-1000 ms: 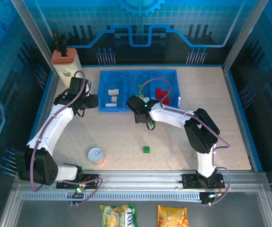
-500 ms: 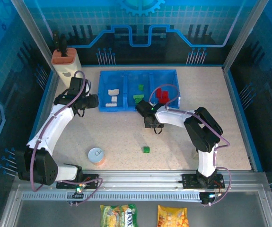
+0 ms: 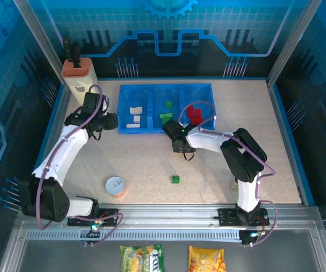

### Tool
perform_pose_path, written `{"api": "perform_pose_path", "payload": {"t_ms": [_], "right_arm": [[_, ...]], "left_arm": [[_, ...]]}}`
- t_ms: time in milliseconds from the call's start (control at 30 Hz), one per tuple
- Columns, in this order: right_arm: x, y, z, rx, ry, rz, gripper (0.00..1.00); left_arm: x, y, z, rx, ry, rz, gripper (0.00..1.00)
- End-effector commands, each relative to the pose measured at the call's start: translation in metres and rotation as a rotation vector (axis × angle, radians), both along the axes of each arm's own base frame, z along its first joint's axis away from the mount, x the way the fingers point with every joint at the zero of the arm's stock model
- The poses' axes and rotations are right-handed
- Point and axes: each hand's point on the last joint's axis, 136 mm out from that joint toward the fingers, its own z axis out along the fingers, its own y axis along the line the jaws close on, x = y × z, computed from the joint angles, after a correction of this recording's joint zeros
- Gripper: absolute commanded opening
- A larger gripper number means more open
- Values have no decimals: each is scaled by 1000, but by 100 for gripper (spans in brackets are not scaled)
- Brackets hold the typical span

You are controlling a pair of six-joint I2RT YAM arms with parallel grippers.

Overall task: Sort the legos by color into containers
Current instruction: Pick up the lego from the center of the table.

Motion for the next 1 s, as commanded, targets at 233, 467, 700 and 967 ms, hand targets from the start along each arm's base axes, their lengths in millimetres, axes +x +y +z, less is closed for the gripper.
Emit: {"api": "perform_pose_path", "payload": {"t_ms": [233, 467, 700, 967], "right_arm": [[2, -3, 6, 6, -5, -12, 39], [0, 3, 15, 10, -5, 8, 36], [-5, 23, 32, 37, -20, 52, 36], [3, 45, 57, 95, -58, 96, 36]], "left_arm": [[0, 0, -1, -30, 3, 14, 48], [-1, 1, 0, -26, 2, 16, 48], [-1, 1, -1, -24, 2, 16, 48], [-2, 1, 0, -25, 1, 15, 48]]}}
